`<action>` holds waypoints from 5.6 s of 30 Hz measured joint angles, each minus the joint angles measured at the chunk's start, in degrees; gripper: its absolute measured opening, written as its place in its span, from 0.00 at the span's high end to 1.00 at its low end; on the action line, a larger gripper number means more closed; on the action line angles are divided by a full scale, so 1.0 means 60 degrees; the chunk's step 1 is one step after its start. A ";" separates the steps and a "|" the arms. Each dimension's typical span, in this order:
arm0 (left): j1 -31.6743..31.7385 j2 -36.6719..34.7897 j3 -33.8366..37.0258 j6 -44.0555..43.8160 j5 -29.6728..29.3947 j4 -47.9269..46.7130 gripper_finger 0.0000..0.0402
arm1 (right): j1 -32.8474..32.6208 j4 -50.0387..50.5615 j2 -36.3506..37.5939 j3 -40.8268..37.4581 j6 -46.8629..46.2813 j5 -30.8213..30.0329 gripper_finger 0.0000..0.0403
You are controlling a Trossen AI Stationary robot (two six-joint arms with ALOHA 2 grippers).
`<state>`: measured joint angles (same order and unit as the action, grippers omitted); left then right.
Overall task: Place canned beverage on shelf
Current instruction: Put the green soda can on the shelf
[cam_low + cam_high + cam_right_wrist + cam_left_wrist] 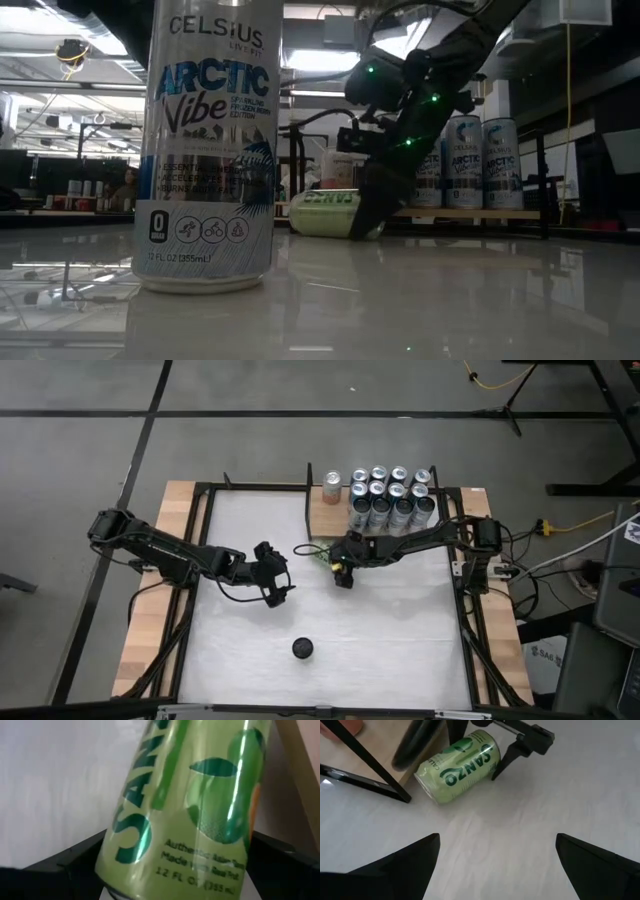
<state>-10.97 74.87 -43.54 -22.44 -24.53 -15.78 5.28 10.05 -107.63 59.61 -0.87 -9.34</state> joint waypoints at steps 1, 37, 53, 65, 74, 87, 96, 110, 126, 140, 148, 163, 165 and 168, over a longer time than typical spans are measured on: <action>0.0002 0.0000 0.0001 0.0001 0.0000 0.0006 0.03 | 0.0000 -0.0003 0.0000 0.0000 -0.0130 0.0003 0.02; 0.0006 0.0007 -0.0007 0.0007 -0.0005 -0.0007 0.03 | -0.0008 -0.1196 -0.0171 0.0004 -0.2133 0.0729 0.25; -0.0013 -0.0444 -0.0392 0.0087 0.0425 -0.0100 0.03 | -0.0011 -0.3141 -0.0240 -0.0025 -0.2389 0.2271 0.27; -0.0013 -0.3291 -0.0399 0.0091 0.0754 -0.1669 0.03 | -0.0148 -0.5889 -0.0229 -0.0018 -0.2053 0.3443 0.26; -0.0013 -0.4091 -0.0399 -0.0698 0.0761 -0.1699 0.03 | -0.1112 -0.7418 -0.0211 0.0000 -0.0395 0.1843 0.26; -0.0005 -0.4054 -0.0399 -0.3755 0.0465 -0.1572 0.03 | -0.2391 -0.7819 -0.0205 0.0000 0.2854 -0.1998 0.25; -0.0005 -0.3668 -0.0399 -0.3805 0.0470 -0.1074 0.03 | -0.2687 -0.8384 -0.0197 0.0000 0.3476 -0.2158 0.25; -0.0014 -0.2417 -0.0399 -0.4246 0.1035 -0.0328 0.03 | -0.2688 -0.8464 -0.0193 0.0000 0.3487 -0.2377 0.25; -0.0013 -0.1170 -0.0398 -0.4248 0.0966 0.0671 0.03 | -0.2688 -0.8453 -0.0193 0.0000 0.3487 -0.2376 0.25; -0.0009 -0.1100 -0.0395 -0.4248 0.0954 0.0970 0.03 | -0.2688 -0.8420 -0.0193 0.0000 0.3487 -0.2376 0.25; -0.0013 -0.1104 -0.0395 -0.4251 0.0951 0.1095 0.06 | -0.2688 -0.8409 -0.0193 0.0000 0.3487 -0.2376 0.25; -0.0013 -0.1104 -0.0388 -0.4277 0.0933 0.1026 0.31 | -0.2688 -0.8387 -0.0193 0.0000 0.3491 -0.2351 0.24; -0.0013 -0.1104 -0.0388 -0.4277 0.0941 0.1028 0.31 | -0.2688 -0.8370 -0.0193 0.0000 0.3495 -0.2326 0.21; -0.0013 -0.1104 -0.0388 -0.4277 0.0987 0.1033 0.30 | -0.2688 -0.8264 -0.0190 0.0006 0.3508 -0.2271 0.16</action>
<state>-11.05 68.25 -45.87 -48.10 -18.61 -9.58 -10.85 -39.53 -108.77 59.65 20.18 -22.96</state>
